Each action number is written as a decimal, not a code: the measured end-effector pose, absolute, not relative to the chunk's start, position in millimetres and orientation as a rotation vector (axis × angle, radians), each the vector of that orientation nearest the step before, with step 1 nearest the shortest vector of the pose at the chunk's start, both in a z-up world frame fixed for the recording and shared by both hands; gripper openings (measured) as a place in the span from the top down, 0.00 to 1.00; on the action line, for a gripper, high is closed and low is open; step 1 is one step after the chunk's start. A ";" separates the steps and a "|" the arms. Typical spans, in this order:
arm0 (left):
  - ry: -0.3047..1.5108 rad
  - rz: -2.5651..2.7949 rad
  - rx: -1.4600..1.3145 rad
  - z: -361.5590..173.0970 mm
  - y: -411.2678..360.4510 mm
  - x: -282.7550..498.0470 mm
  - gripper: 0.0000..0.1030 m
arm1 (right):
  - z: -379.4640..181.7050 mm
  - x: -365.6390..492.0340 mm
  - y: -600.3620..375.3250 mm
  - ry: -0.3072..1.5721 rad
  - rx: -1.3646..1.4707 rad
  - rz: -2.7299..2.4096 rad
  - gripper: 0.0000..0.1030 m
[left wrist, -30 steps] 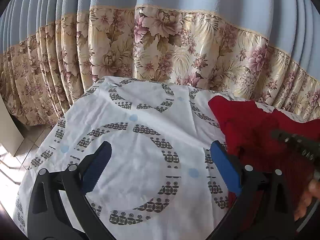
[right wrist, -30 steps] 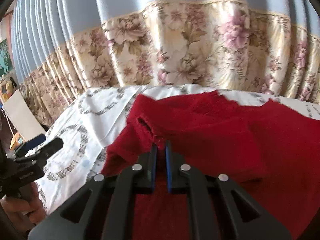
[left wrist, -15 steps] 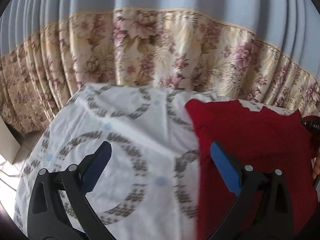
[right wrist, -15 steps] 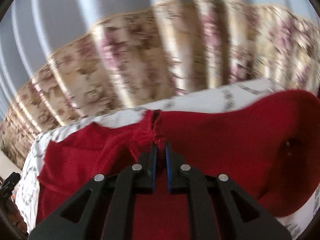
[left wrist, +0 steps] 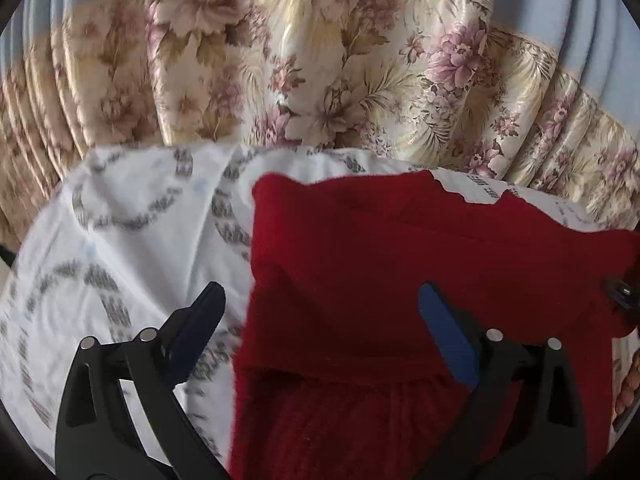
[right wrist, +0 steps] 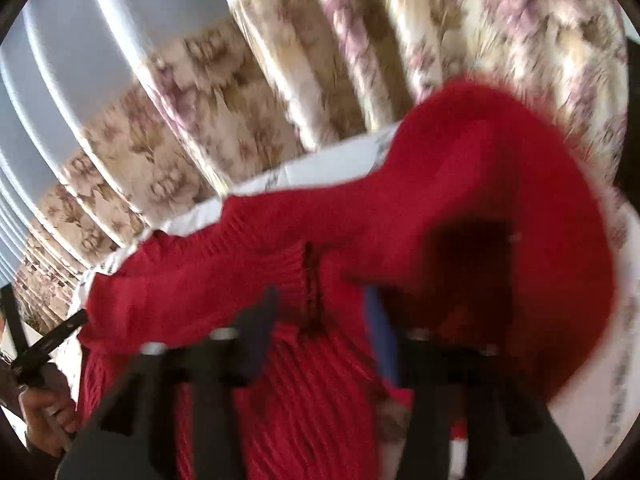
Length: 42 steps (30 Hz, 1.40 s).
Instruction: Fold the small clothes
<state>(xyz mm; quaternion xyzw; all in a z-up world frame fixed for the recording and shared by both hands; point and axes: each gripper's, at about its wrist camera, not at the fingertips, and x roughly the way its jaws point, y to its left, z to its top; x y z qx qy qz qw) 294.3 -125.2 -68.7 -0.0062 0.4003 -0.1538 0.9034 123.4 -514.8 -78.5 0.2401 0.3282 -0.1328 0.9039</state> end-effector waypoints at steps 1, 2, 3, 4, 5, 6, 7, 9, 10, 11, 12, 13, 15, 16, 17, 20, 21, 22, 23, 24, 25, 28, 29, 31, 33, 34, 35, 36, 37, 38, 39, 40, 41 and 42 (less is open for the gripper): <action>0.821 -0.320 -0.024 -67.7 -122.8 290.2 0.07 | -73.3 112.0 -517.5 0.665 0.480 -0.282 0.50; 0.811 -0.321 -0.034 -66.0 -120.1 285.6 0.06 | -69.7 101.4 -520.2 0.658 0.464 -0.293 0.49; 0.793 -0.316 -0.048 -61.5 -113.6 277.2 0.06 | -67.1 86.1 -525.6 0.651 0.449 -0.319 0.46; 0.777 -0.308 -0.050 -57.9 -109.1 271.4 0.06 | -64.4 77.3 -526.2 0.645 0.441 -0.347 0.45; 0.762 -0.302 -0.050 -54.4 -105.5 266.5 0.06 | -63.3 62.7 -529.8 0.644 0.425 -0.389 0.45; 0.739 -0.293 -0.050 -49.5 -98.7 258.3 0.06 | -62.9 55.7 -531.7 0.646 0.415 -0.415 0.45; 0.724 -0.281 -0.055 -45.7 -92.3 252.4 0.05 | -64.0 47.7 -535.0 0.649 0.405 -0.441 0.44; 0.710 -0.279 -0.075 -40.7 -79.9 241.3 0.05 | -71.4 41.2 -542.4 0.675 0.391 -0.462 0.41; 0.707 -0.279 -0.087 -39.7 -74.0 236.5 0.05 | -75.5 43.2 -545.2 0.687 0.395 -0.458 0.41; 0.702 -0.272 -0.094 -39.2 -70.0 232.7 0.05 | -78.2 44.1 -548.6 0.700 0.400 -0.462 0.41; 0.698 -0.268 -0.099 -38.9 -67.2 230.3 0.05 | -77.9 42.2 -552.2 0.692 0.419 -0.470 0.41; 0.694 -0.264 -0.109 -39.5 -63.5 227.2 0.05 | -76.6 38.1 -553.6 0.679 0.432 -0.486 0.41; 0.704 -0.253 -0.126 -42.9 -57.0 223.5 0.05 | -72.4 21.8 -556.0 0.639 0.445 -0.543 0.41; 0.705 -0.257 -0.134 -44.1 -53.5 221.1 0.05 | -71.3 13.4 -557.4 0.620 0.448 -0.572 0.41; 0.705 -0.258 -0.137 -45.0 -51.1 219.1 0.05 | -71.0 7.3 -559.7 0.608 0.455 -0.591 0.40; 0.706 -0.256 -0.130 -46.6 -45.6 215.4 0.05 | -82.1 0.8 -570.9 0.637 0.516 -0.567 0.40; 0.708 -0.258 -0.130 -47.1 -45.6 215.8 0.05 | -86.9 5.7 -572.8 0.647 0.537 -0.516 0.40; 0.711 -0.259 -0.130 -47.5 -45.7 215.5 0.05 | -89.5 8.8 -573.2 0.641 0.558 -0.478 0.40; 0.711 -0.262 -0.133 -48.0 -45.8 215.2 0.05 | -91.7 13.9 -572.1 0.640 0.566 -0.452 0.40; 0.712 -0.263 -0.134 -48.3 -46.3 214.7 0.05 | -94.2 18.3 -570.3 0.651 0.552 -0.454 0.40; 0.713 -0.263 -0.132 -48.9 -46.9 214.4 0.05 | -99.0 25.6 -569.3 0.671 0.539 -0.466 0.40; 0.715 -0.265 -0.117 -49.8 -49.5 212.8 0.05 | -111.2 39.5 -572.0 0.697 0.569 -0.436 0.55; 0.716 -0.265 -0.109 -50.0 -50.1 212.5 0.05 | -112.9 43.5 -571.2 0.701 0.557 -0.422 0.73; 0.716 -0.261 -0.099 -49.3 -50.3 212.2 0.05 | -106.4 47.5 -572.0 0.694 0.500 -0.438 0.87; 0.710 -0.256 -0.098 -46.7 -47.8 211.9 0.05 | -91.6 45.3 -581.4 0.677 0.421 -0.532 0.87; 0.707 -0.253 -0.099 -45.0 -46.0 212.2 0.05 | -81.9 43.1 -587.4 0.664 0.370 -0.598 0.87; 0.704 -0.250 -0.102 -43.6 -44.6 212.5 0.05 | -67.1 40.3 -597.3 0.641 0.293 -0.693 0.87; 0.700 -0.248 -0.106 -41.9 -42.7 212.9 0.05 | -57.8 38.4 -604.2 0.624 0.256 -0.748 0.87; 0.696 -0.247 -0.109 -40.9 -41.6 213.3 0.05 | -46.8 36.0 -612.3 0.602 0.223 -0.804 0.87; 0.695 -0.246 -0.112 -40.5 -41.1 213.8 0.05 | -38.0 34.5 -619.4 0.583 0.202 -0.841 0.87; 0.695 -0.245 -0.117 -40.6 -40.7 214.6 0.05 | -29.3 33.5 -626.8 0.564 0.191 -0.868 0.87; 0.697 -0.244 -0.123 -41.1 -40.5 215.2 0.05 | -23.6 35.2 -630.2 0.557 0.178 -0.879 0.87; 0.701 -0.246 -0.131 -42.0 -40.6 215.9 0.05 | -20.4 38.4 -632.3 0.560 0.169 -0.875 0.87; 0.703 -0.249 -0.134 -42.7 -40.9 216.0 0.05 | -16.7 43.4 -632.1 0.561 0.162 -0.861 0.86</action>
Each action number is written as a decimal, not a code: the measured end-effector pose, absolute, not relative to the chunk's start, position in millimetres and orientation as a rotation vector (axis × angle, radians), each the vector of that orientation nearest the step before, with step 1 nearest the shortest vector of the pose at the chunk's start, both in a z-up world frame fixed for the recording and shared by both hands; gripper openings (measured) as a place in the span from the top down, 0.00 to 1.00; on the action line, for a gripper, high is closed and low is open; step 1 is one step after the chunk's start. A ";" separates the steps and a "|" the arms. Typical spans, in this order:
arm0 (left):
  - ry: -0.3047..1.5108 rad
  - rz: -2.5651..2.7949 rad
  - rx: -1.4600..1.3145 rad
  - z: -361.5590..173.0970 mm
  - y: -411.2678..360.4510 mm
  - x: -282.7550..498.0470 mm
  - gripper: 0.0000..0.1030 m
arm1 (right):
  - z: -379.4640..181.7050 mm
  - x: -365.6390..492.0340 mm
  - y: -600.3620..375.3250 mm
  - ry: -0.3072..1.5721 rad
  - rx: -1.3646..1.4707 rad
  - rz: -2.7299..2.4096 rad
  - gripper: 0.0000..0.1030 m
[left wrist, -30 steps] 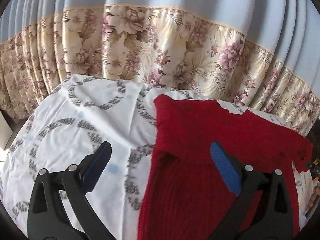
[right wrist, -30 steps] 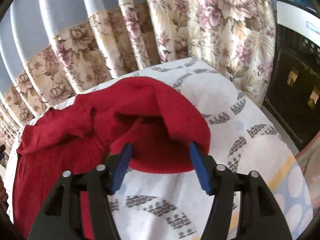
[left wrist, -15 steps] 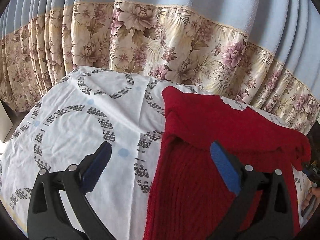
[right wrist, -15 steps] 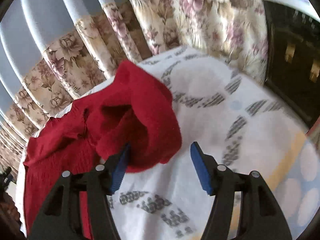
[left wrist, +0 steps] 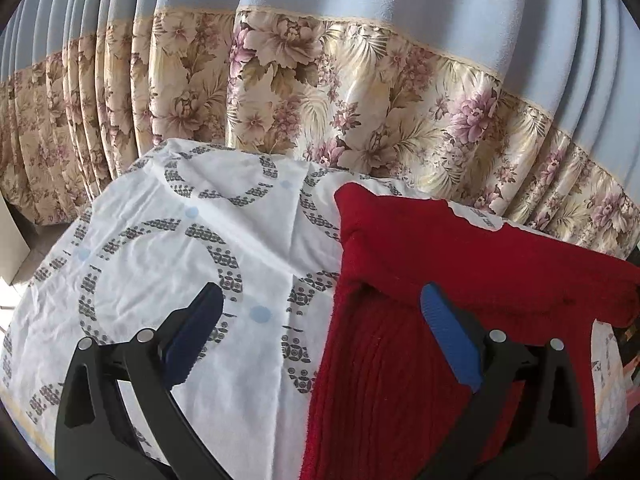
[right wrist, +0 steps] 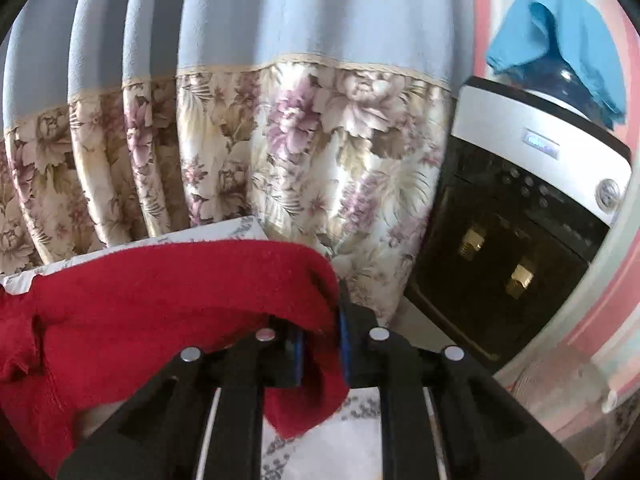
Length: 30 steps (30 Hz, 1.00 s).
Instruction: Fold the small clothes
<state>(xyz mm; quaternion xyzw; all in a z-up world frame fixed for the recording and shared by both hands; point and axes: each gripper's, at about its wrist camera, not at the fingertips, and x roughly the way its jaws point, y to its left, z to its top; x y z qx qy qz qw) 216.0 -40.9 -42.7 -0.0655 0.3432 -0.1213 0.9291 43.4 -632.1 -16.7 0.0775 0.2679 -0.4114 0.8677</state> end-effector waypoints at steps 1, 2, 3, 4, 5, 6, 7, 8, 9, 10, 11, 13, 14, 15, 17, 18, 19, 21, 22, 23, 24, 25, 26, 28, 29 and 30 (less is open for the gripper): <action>0.705 -0.251 -0.135 -43.6 -41.6 216.1 0.05 | -13.6 46.7 -631.0 0.555 0.152 -0.851 0.85; 0.706 -0.251 -0.131 -44.3 -42.9 215.8 0.05 | -11.0 52.8 -628.6 0.554 0.136 -0.835 0.82; 0.705 -0.252 -0.126 -44.8 -43.5 215.4 0.05 | -8.9 60.7 -625.8 0.568 0.113 -0.820 0.79; 0.706 -0.253 -0.121 -45.5 -44.5 215.3 0.05 | -9.7 68.3 -625.8 0.596 0.099 -0.811 0.63; 0.708 -0.252 -0.119 -46.5 -45.1 215.4 0.05 | -10.2 71.8 -629.8 0.605 0.098 -0.814 0.42; 0.710 -0.252 -0.119 -47.3 -45.2 215.6 0.05 | -11.6 71.8 -633.6 0.598 0.101 -0.841 0.34; 0.712 -0.253 -0.120 -48.0 -45.3 215.6 0.05 | -13.6 72.0 -638.9 0.594 0.107 -0.871 0.27; 0.715 -0.254 -0.119 -49.0 -45.4 215.6 0.05 | -17.2 69.5 -646.0 0.603 0.123 -0.900 0.25; 0.717 -0.253 -0.116 -49.9 -45.3 215.3 0.05 | -22.5 64.3 -656.1 0.611 0.158 -0.920 0.25; 0.716 -0.253 -0.113 -50.8 -44.7 214.5 0.05 | -26.7 59.2 -663.1 0.610 0.192 -0.923 0.25; 0.716 -0.251 -0.110 -51.8 -44.2 213.9 0.05 | -30.5 55.8 -666.6 0.612 0.212 -0.922 0.24; 0.724 -0.249 -0.111 -54.2 -42.8 214.0 0.05 | -41.9 46.4 -673.5 0.623 0.220 -0.948 0.19; 0.728 -0.249 -0.113 -55.8 -42.1 214.4 0.05 | -45.8 41.5 -677.8 0.620 0.231 -0.960 0.16; 0.733 -0.248 -0.114 -57.2 -41.9 214.4 0.05 | -50.3 35.2 -686.3 0.620 0.251 -0.979 0.15; 0.735 -0.250 -0.106 -58.1 -43.2 213.3 0.05 | -53.9 28.0 -704.5 0.626 0.281 -1.001 0.14; 0.735 -0.251 -0.100 -57.8 -43.7 212.6 0.05 | -52.0 23.3 -714.6 0.624 0.272 -1.040 0.14; 0.731 -0.251 -0.093 -57.4 -44.3 211.2 0.05 | -47.5 18.0 -722.4 0.613 0.251 -1.092 0.14; 0.727 -0.251 -0.087 -56.7 -44.5 209.4 0.05 | -35.5 0.9 -743.2 0.571 0.277 -1.165 0.13; 0.727 -0.250 -0.087 -56.7 -44.3 209.1 0.05 | -33.6 -3.6 -753.6 0.580 0.319 -1.136 0.13; 0.728 -0.248 -0.090 -57.0 -44.0 209.2 0.05 | -33.4 -4.9 -759.8 0.597 0.334 -1.111 0.13; 0.731 -0.248 -0.095 -56.9 -43.8 209.4 0.05 | -35.0 -5.6 -765.1 0.626 0.349 -1.065 0.13; 0.734 -0.248 -0.100 -57.1 -44.0 209.8 0.05 | -37.5 -6.3 -767.4 0.641 0.363 -1.004 0.13; 0.736 -0.249 -0.106 -57.4 -44.5 209.3 0.05 | -43.0 -7.0 -767.1 0.675 0.377 -0.925 0.13; 0.737 -0.251 -0.105 -57.6 -46.8 208.7 0.05 | -54.0 -9.8 -758.9 0.720 0.368 -0.833 0.13; 0.737 -0.252 -0.102 -57.7 -48.2 208.6 0.05 | -59.3 -12.8 -754.5 0.733 0.365 -0.796 0.13; 0.736 -0.256 -0.099 -57.1 -50.1 207.1 0.05 | -63.1 -16.4 -750.9 0.737 0.357 -0.793 0.13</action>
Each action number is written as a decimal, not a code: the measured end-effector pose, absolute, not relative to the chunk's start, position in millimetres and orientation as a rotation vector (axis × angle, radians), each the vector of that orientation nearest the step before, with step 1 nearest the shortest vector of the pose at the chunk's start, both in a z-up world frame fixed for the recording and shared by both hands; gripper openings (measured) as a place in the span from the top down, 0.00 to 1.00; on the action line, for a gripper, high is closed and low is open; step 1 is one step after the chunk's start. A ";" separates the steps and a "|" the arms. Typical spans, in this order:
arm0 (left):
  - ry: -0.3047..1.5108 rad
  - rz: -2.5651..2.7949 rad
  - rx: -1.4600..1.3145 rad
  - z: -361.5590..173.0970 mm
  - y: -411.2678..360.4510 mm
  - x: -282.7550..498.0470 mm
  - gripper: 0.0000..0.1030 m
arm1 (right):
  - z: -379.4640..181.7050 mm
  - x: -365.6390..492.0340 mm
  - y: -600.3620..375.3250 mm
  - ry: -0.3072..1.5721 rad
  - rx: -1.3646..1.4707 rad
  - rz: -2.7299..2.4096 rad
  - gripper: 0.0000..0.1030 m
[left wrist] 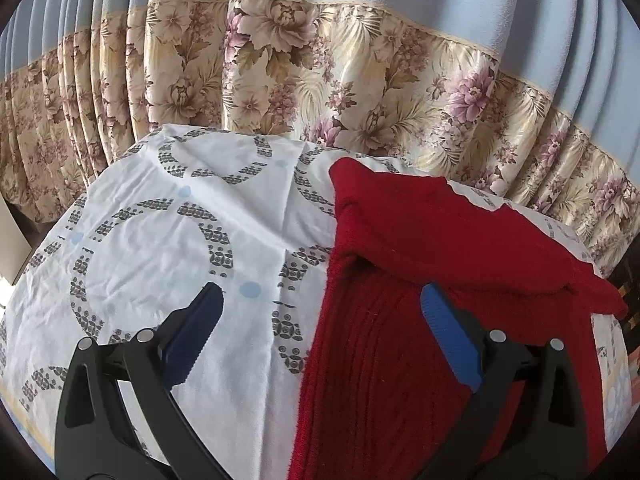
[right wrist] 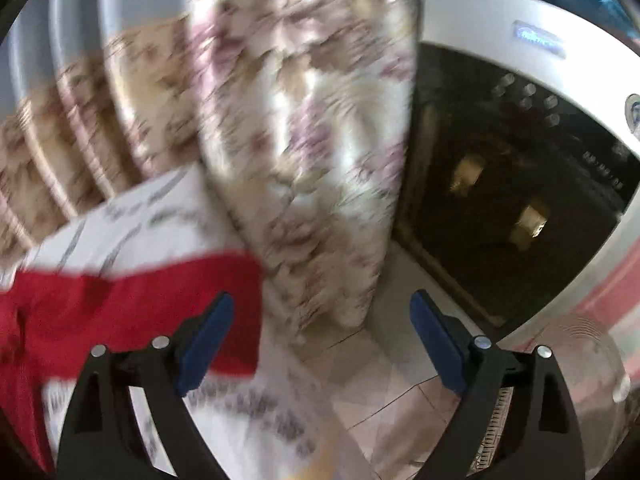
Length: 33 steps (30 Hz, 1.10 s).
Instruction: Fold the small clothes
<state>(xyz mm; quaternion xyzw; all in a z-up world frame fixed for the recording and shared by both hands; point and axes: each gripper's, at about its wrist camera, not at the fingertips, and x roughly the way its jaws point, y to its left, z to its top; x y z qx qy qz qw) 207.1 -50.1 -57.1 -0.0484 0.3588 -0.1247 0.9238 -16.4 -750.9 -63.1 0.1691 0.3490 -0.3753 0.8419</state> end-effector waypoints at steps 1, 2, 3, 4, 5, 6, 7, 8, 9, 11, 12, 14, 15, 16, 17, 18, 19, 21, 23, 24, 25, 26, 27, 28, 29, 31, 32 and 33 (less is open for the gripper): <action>0.736 -0.259 -0.096 -57.0 -51.4 206.3 0.05 | -68.4 -22.4 -745.6 0.733 0.351 -0.772 0.13; 0.735 -0.261 -0.089 -56.4 -53.1 205.1 0.05 | -71.9 -24.2 -740.8 0.735 0.355 -0.748 0.13; 0.733 -0.262 -0.085 -55.8 -54.3 204.4 0.05 | -76.5 -27.4 -737.7 0.742 0.360 -0.738 0.13; 0.733 -0.263 -0.082 -54.8 -55.2 203.7 0.05 | -80.1 -29.1 -734.3 0.745 0.361 -0.719 0.13; 0.731 -0.265 -0.081 -53.4 -55.8 203.1 0.05 | -83.0 -29.1 -731.1 0.749 0.356 -0.699 0.13; 0.729 -0.265 -0.080 -52.3 -55.9 202.7 0.05 | -85.0 -28.4 -728.2 0.755 0.352 -0.690 0.13; 0.726 -0.266 -0.079 -50.8 -56.0 202.1 0.05 | -85.9 -27.6 -726.7 0.757 0.351 -0.675 0.13; 0.722 -0.265 -0.077 -49.5 -55.9 201.6 0.05 | -87.1 -26.4 -724.3 0.761 0.343 -0.665 0.13; 0.721 -0.264 -0.076 -48.7 -55.7 201.6 0.05 | -88.8 -24.3 -721.9 0.772 0.319 -0.685 0.13; 0.720 -0.262 -0.077 -47.8 -55.1 202.2 0.05 | -93.8 -18.9 -724.1 0.803 0.304 -0.706 0.15; 0.721 -0.260 -0.079 -47.8 -54.6 202.8 0.05 | -95.3 -16.8 -727.1 0.811 0.307 -0.721 0.20; 0.724 -0.259 -0.085 -48.8 -53.9 203.9 0.05 | -97.0 -12.8 -732.9 0.810 0.333 -0.730 0.27; 0.727 -0.259 -0.088 -49.7 -53.5 204.7 0.05 | -97.7 -9.7 -735.6 0.808 0.336 -0.748 0.29; 0.729 -0.260 -0.089 -50.7 -53.3 205.4 0.05 | -98.3 -7.3 -736.8 0.809 0.342 -0.751 0.35; 0.730 -0.260 -0.089 -51.4 -53.1 205.8 0.05 | -98.9 -4.1 -738.1 0.808 0.352 -0.743 0.46; 0.732 -0.259 -0.089 -52.3 -53.0 206.6 0.05 | -99.1 0.0 -739.0 0.807 0.357 -0.738 0.54; 0.732 -0.259 -0.088 -53.0 -52.8 207.3 0.05 | -98.9 3.5 -739.3 0.805 0.360 -0.728 0.80; 0.733 -0.256 -0.086 -53.8 -52.1 210.0 0.05 | -95.3 10.6 -737.4 0.789 0.368 -0.707 0.94; 0.731 -0.255 -0.083 -53.5 -51.5 212.0 0.05 | -84.2 11.5 -734.3 0.740 0.352 -0.757 0.94; 0.730 -0.251 -0.079 -52.9 -50.8 214.0 0.05 | -75.8 10.8 -733.8 0.700 0.373 -0.771 0.94; 0.729 -0.249 -0.077 -52.4 -50.0 215.4 0.05 | -69.0 11.9 -732.2 0.673 0.381 -0.770 0.94; 0.728 -0.247 -0.076 -51.7 -49.2 217.4 0.05 | -57.6 14.5 -727.9 0.634 0.384 -0.757 0.94; 0.727 -0.246 -0.076 -50.8 -48.6 219.2 0.05 | -49.5 16.9 -725.1 0.608 0.393 -0.737 0.94; 0.725 -0.245 -0.076 -49.5 -48.1 221.5 0.05 | -39.3 19.2 -721.5 0.574 0.411 -0.704 0.94; 0.722 -0.243 -0.075 -47.9 -47.8 224.1 0.05 | -28.8 22.1 -715.9 0.543 0.420 -0.678 0.94; 0.718 -0.243 -0.076 -44.9 -47.5 227.6 0.05 | -5.8 31.9 -699.4 0.477 0.426 -0.607 0.94; 0.715 -0.240 -0.077 -43.3 -47.7 229.7 0.05 | 3.8 38.7 -689.9 0.455 0.419 -0.569 0.94; 0.711 -0.240 -0.080 -41.2 -47.8 232.1 0.05 | 14.4 47.3 -677.2 0.436 0.405 -0.535 0.94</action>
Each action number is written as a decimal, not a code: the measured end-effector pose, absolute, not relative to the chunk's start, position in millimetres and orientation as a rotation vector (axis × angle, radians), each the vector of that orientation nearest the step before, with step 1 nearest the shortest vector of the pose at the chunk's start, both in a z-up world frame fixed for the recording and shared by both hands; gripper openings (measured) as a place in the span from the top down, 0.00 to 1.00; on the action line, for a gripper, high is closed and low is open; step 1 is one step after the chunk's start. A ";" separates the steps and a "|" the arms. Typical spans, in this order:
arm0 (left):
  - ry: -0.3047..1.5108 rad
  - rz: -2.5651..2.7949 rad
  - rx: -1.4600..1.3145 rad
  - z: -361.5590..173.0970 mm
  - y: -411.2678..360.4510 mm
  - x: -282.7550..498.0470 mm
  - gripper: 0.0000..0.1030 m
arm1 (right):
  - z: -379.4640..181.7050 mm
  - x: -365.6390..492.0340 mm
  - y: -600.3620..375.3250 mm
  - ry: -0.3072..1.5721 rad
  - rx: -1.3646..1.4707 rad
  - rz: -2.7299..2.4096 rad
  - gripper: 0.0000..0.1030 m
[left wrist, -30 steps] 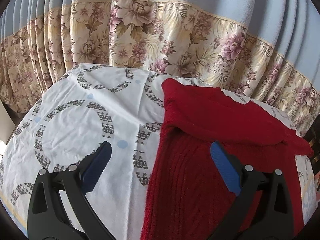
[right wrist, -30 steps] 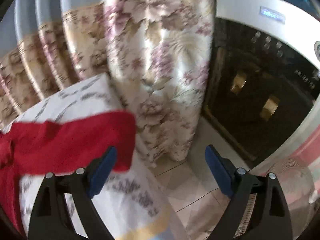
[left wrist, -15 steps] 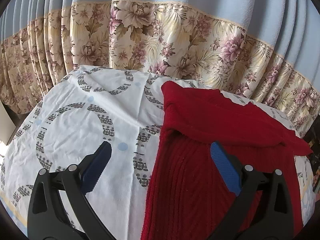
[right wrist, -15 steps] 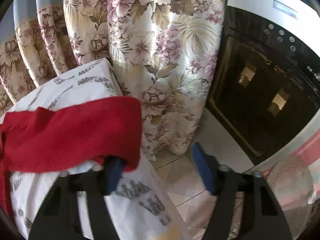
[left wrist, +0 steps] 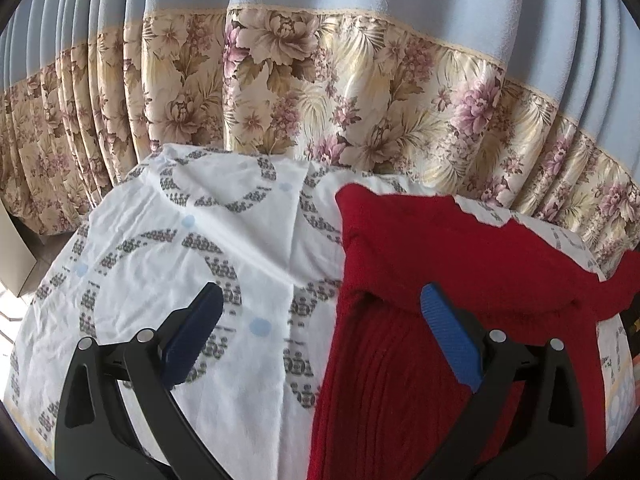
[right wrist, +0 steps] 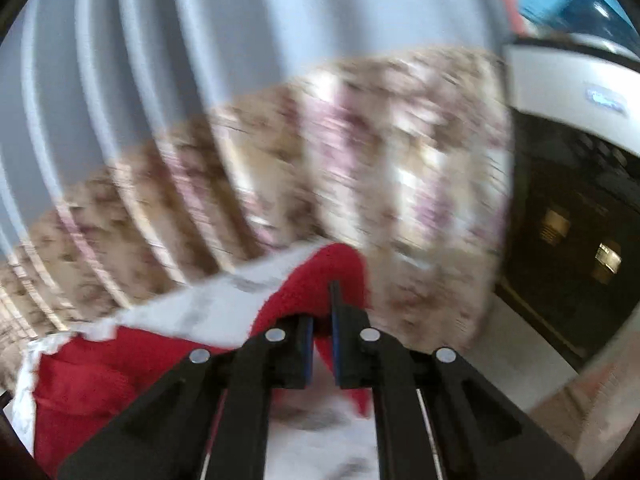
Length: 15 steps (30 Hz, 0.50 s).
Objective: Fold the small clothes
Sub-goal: 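Grasp the sweater hem with the right gripper while the left gripper grasps the body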
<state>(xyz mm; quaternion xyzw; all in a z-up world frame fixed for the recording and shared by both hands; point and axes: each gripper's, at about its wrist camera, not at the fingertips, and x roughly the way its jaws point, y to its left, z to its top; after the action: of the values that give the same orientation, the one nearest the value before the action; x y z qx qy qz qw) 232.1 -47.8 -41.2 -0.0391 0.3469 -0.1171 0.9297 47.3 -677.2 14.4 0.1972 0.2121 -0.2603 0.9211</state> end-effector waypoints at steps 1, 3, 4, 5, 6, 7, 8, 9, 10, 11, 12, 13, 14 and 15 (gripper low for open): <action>0.710 -0.241 -0.085 -39.5 -48.0 234.7 0.05 | 22.0 55.4 -665.1 0.422 0.400 -0.503 0.94; 0.709 -0.236 -0.096 -36.7 -47.8 238.8 0.05 | 32.3 77.6 -632.2 0.406 0.388 -0.415 0.94; 0.710 -0.237 -0.101 -36.1 -47.9 240.4 0.05 | 34.8 87.6 -618.1 0.403 0.376 -0.385 0.94; 0.712 -0.237 -0.105 -35.6 -47.6 242.0 0.05 | 36.0 98.2 -602.3 0.406 0.368 -0.347 0.94; 0.712 -0.233 -0.107 -35.0 -47.5 243.2 0.05 | 35.4 112.5 -579.9 0.412 0.356 -0.299 0.94; 0.714 -0.232 -0.108 -34.8 -48.0 244.5 0.05 | 33.7 125.2 -559.6 0.419 0.341 -0.256 0.94; 0.717 -0.233 -0.110 -35.0 -47.8 245.7 0.05 | 31.1 132.1 -542.8 0.429 0.329 -0.227 0.94; 0.717 -0.231 -0.111 -35.0 -47.2 246.1 0.05 | 26.4 145.2 -521.2 0.445 0.313 -0.191 0.94; 0.715 -0.226 -0.109 -35.1 -46.8 246.7 0.05 | 21.6 155.0 -501.4 0.454 0.299 -0.162 0.94; 0.714 -0.222 -0.105 -35.4 -46.8 247.2 0.05 | 16.1 164.4 -484.0 0.466 0.285 -0.136 0.94; 0.715 -0.211 -0.098 -36.2 -46.6 248.5 0.05 | 7.3 177.1 -461.9 0.492 0.265 -0.108 0.93; 0.717 -0.194 -0.092 -36.8 -46.6 249.7 0.05 | -5.1 191.3 -437.7 0.528 0.235 -0.082 0.90; 0.716 -0.178 -0.082 -37.9 -46.9 251.0 0.05 | -13.6 198.7 -425.5 0.551 0.216 -0.072 0.90; 0.716 -0.171 -0.075 -39.1 -47.5 252.2 0.05 | -30.8 213.9 -403.0 0.625 0.174 -0.065 0.83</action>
<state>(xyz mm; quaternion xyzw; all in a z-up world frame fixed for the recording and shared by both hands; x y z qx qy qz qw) 252.2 -47.5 -39.1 -0.0367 0.3498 -0.0835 0.9324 213.9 -403.0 -30.8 0.0855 0.3070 -0.0319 0.9473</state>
